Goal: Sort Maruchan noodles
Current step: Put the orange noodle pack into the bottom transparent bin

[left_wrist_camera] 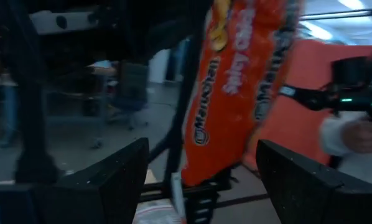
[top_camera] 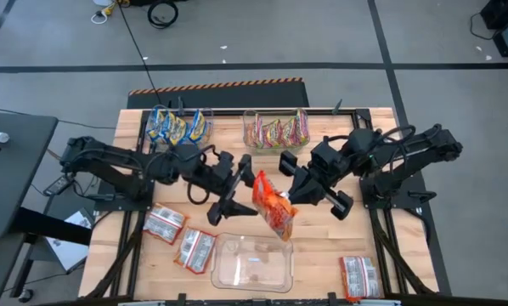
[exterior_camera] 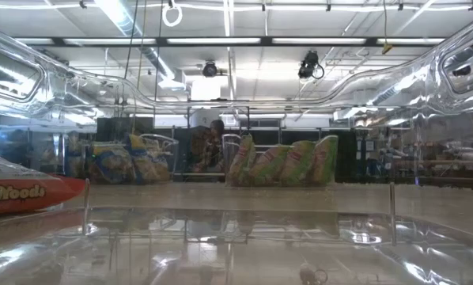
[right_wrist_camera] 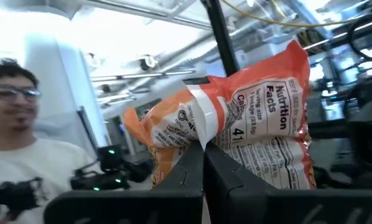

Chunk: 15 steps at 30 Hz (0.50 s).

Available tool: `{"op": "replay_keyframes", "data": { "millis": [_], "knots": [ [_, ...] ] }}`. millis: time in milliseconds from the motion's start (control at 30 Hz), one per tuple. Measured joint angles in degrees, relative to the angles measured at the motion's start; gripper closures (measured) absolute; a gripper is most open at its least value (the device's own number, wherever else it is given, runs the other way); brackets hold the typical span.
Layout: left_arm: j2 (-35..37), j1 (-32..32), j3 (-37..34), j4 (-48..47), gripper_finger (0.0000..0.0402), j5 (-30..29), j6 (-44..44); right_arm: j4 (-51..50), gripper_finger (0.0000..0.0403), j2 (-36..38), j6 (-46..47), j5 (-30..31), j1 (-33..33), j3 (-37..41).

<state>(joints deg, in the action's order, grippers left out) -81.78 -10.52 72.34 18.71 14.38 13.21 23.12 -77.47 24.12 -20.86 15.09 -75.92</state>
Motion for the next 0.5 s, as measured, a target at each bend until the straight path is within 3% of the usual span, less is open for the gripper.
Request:
{"op": "replay_keyframes", "data": {
  "millis": [133,333,500],
  "knots": [
    [0.05,-0.16,0.02,4.39,0.0103,6.92,1.16,-1.75,0.0399,-0.25,-0.51,2.28,-0.26,0.0],
    [0.01,-0.98,0.0,6.06,0.012,6.76,1.16,-3.48,0.0398,-0.2,-2.06,5.64,-2.39,-0.02],
    [0.01,-0.94,0.0,5.6,0.015,2.99,1.45,-3.77,0.0398,-0.2,-2.75,5.8,-4.13,-0.02]
  ]
}}
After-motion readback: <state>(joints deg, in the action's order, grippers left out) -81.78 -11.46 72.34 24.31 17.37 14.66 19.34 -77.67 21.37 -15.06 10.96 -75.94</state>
